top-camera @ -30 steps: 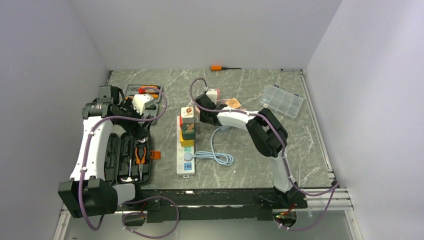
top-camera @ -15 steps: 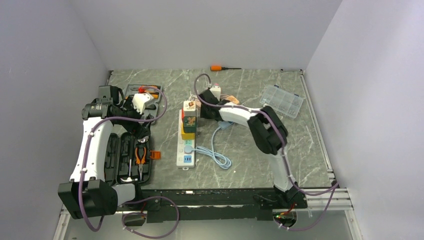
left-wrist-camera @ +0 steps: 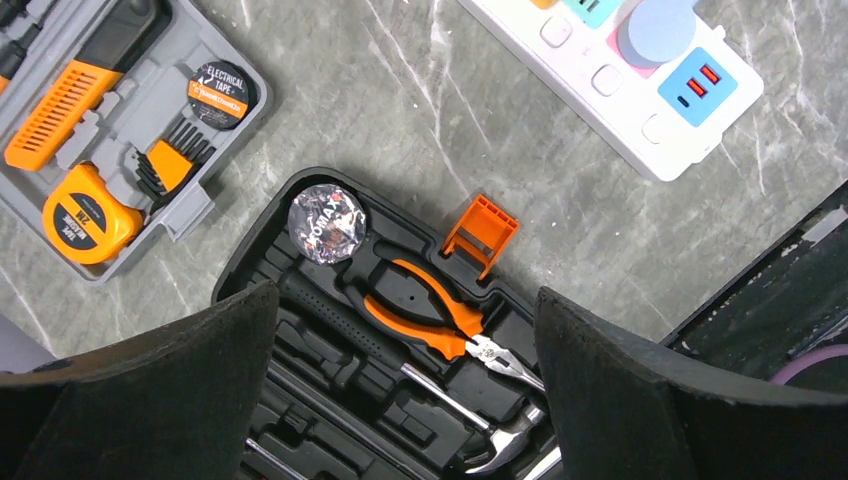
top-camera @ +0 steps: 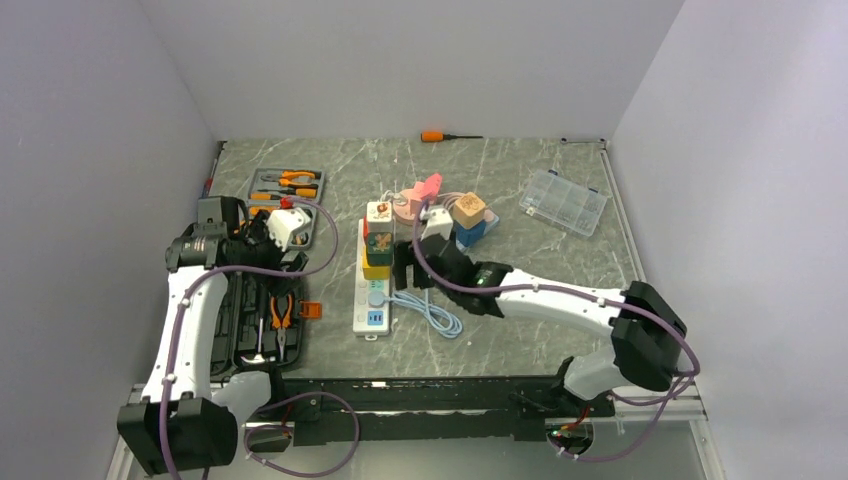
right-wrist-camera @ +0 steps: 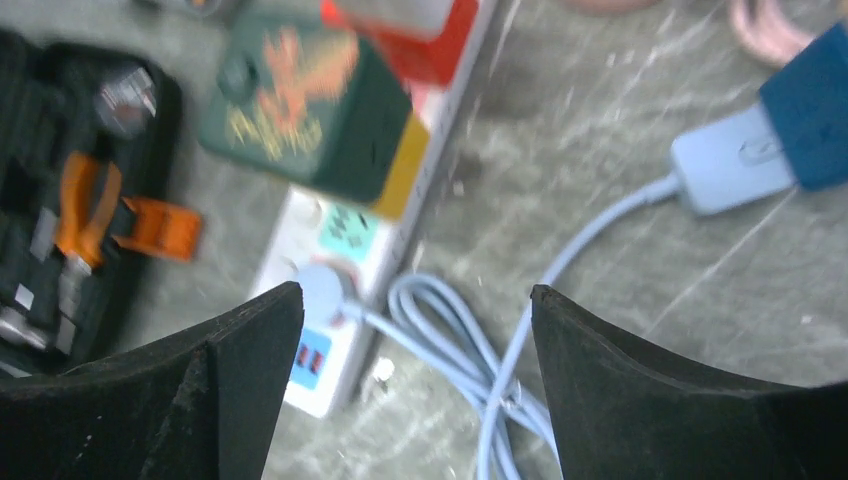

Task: Pull the plug off the socket
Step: Move the socket to the center of the board.

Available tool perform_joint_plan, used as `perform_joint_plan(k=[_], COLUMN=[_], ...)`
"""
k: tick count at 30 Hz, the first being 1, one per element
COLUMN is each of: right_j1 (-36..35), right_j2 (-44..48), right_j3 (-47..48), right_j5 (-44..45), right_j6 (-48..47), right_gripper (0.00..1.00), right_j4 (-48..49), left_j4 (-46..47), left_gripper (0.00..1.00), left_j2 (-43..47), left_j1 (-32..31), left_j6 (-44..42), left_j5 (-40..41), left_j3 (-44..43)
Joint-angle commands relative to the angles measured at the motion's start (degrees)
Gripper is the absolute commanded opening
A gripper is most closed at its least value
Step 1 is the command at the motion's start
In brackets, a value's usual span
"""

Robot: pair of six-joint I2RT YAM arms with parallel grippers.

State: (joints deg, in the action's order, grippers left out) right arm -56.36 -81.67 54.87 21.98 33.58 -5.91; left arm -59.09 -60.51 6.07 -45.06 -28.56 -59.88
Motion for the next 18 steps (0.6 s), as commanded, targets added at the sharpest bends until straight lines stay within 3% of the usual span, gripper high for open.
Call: perform_joint_plan(k=[1,6,18], right_j1=[-3.54,-7.18,-8.27], right_j2=[-3.12,-7.44,-17.39], right_j3=[-4.39,-4.35,0.8], right_j5=[1.75,3.78,3.68], right_j6=[-2.99,-4.09,-12.0], right_gripper=[0.86,0.86,0.85], right_j4=[0.27,-0.79,2.65], left_j4=[1.45,-0.1,0.75], left_gripper=[0.99,0.99,0.99], left_j2=[4.2,5.89,5.57], left_j1=[-0.16,-0.16,-0.11], left_j6=[-3.39,-5.13,-5.15], left_j5=[-1.16,-1.82,-2.73], left_j3=[1.74,3.04,2.73])
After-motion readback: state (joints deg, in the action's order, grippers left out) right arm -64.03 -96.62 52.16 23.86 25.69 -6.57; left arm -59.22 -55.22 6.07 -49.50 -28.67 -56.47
